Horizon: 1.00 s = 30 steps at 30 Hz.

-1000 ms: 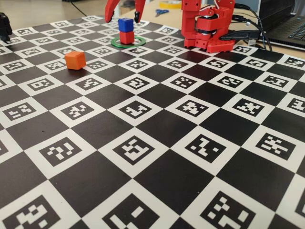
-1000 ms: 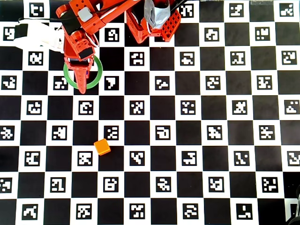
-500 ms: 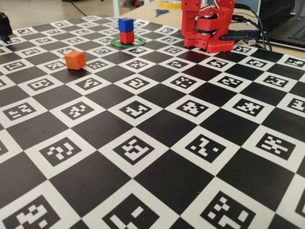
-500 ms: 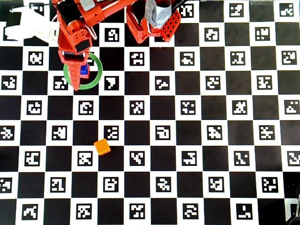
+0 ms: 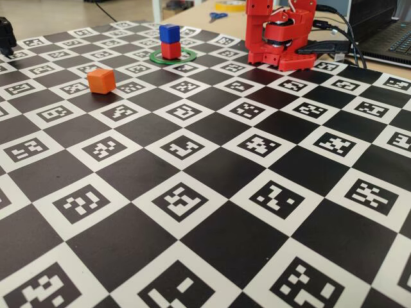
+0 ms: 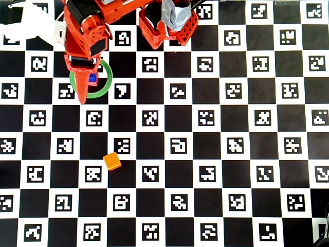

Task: Grab the red cube then put it in the green circle then put the blue cube on top and finally the orange cube on top

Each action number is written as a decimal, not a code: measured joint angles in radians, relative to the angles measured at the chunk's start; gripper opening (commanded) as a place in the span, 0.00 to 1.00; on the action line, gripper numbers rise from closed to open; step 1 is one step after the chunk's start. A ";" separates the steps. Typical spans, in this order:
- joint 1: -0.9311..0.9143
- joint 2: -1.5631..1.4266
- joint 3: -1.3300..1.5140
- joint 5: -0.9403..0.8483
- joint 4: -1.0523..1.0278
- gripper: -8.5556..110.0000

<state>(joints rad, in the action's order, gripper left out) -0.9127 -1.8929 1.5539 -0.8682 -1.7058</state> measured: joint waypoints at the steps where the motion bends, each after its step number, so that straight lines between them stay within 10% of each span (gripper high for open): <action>1: 0.014 0.005 -0.012 0.008 -0.003 0.54; 30: 0.456 0.371 -0.391 0.049 -0.005 0.54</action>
<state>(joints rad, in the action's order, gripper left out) -0.4571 -1.5217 1.1628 -0.8191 -1.7104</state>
